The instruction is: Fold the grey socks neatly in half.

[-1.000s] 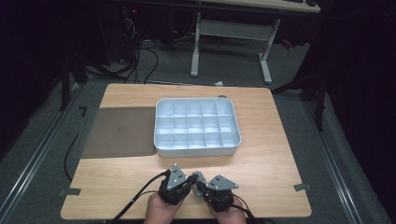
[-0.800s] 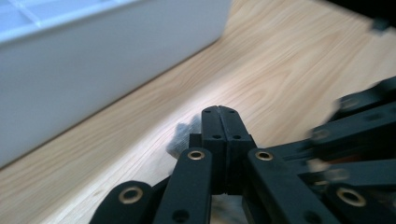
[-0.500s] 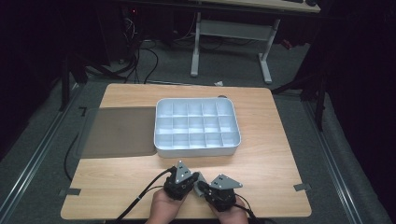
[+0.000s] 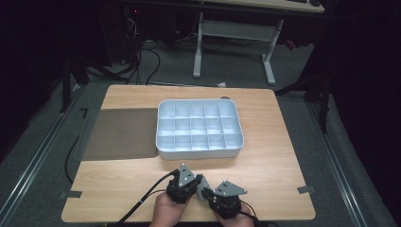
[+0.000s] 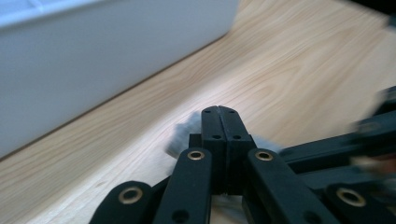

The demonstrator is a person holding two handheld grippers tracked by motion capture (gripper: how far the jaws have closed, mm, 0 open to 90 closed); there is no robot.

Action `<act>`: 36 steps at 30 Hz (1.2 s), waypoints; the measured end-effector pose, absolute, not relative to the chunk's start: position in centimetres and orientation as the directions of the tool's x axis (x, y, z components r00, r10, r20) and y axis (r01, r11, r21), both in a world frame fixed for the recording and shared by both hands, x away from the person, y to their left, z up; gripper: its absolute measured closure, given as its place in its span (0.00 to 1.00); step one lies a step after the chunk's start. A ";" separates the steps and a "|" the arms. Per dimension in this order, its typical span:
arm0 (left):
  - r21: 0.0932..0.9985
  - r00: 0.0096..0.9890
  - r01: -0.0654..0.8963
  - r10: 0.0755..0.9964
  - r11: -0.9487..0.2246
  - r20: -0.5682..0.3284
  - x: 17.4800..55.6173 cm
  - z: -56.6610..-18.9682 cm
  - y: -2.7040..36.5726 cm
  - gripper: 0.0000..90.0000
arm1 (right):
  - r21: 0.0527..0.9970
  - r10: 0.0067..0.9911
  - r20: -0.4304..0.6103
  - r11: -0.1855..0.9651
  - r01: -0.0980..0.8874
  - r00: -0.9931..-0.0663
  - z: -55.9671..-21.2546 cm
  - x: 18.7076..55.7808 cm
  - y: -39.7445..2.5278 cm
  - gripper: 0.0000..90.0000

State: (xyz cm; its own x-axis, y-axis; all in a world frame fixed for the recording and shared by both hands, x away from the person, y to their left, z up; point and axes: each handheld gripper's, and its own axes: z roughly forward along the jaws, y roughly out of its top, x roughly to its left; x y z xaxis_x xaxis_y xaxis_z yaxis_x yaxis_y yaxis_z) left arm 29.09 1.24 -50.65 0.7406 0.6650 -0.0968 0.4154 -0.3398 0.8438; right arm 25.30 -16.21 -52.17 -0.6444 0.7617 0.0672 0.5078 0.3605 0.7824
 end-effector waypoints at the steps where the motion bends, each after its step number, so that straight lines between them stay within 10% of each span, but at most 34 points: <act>1: 0.839 0.743 0.415 0.664 -0.352 -0.089 29.0 -50.7 1.2 1.00 | 0.783 0.761 0.070 0.359 0.508 -0.645 -52.2 25.4 -16.2 0.94; 10: 0.831 0.738 0.422 0.670 -0.363 -0.083 29.3 -52.5 1.6 1.00 | 0.791 0.758 0.076 0.350 0.502 -0.648 -52.3 25.4 -16.3 0.93; 25: 0.837 0.736 0.434 0.666 -0.332 -0.118 29.4 -52.7 2.1 1.00 | 0.713 0.795 0.245 0.240 0.659 -0.555 -52.0 28.0 -17.0 0.50; 36: 0.868 0.703 0.430 0.696 -0.250 -0.148 29.9 -51.8 4.2 0.87 | 0.676 0.758 0.302 0.258 0.690 -0.579 -52.5 28.6 -16.7 0.58</act>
State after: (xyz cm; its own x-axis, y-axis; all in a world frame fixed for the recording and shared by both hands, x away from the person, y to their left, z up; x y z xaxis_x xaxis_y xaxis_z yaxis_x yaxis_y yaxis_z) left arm 29.86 4.23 -51.79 0.7028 0.6959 -0.1480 0.4299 -0.2496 0.8677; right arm 28.64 -16.71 -52.52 -0.5789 0.7576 0.3016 0.6903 0.2584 0.6758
